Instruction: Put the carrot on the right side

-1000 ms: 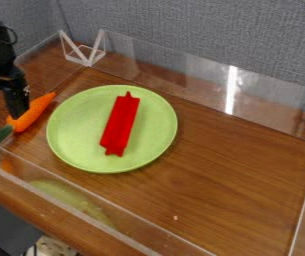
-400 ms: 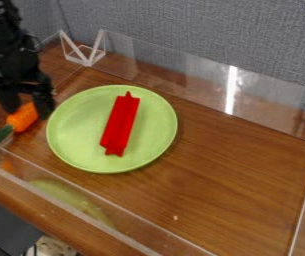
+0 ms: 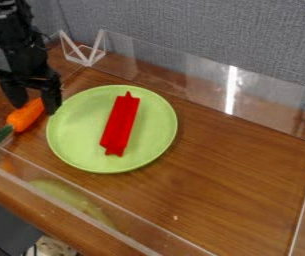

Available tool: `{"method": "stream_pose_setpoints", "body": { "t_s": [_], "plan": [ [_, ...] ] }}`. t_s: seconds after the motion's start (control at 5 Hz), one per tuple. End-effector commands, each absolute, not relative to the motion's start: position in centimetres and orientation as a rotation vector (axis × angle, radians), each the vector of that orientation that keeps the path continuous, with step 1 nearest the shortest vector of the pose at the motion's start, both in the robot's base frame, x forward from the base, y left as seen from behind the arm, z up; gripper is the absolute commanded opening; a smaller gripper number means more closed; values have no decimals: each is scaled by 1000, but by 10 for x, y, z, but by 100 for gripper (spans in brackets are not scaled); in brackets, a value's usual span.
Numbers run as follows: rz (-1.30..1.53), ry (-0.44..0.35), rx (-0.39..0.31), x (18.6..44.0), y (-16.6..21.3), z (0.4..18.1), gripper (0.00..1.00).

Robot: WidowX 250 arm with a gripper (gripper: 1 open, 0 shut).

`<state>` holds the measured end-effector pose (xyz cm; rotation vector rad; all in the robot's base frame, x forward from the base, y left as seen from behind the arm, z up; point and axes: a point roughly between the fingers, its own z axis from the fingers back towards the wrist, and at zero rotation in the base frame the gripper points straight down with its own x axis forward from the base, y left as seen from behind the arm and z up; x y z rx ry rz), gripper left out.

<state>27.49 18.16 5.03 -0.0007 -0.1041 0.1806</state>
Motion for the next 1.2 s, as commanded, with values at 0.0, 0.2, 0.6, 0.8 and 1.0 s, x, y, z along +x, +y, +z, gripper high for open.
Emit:
{"method": "stream_pose_setpoints", "body": {
  "t_s": [0.0, 0.2, 0.6, 0.8, 1.0],
  "plan": [
    [219, -154, 47, 284, 198, 74, 100],
    [237, -155, 47, 287, 198, 76, 100],
    [268, -144, 41, 283, 194, 77, 100],
    [282, -138, 38, 277, 193, 77, 100],
    [299, -141, 36, 275, 191, 70, 100]
  ]
}}
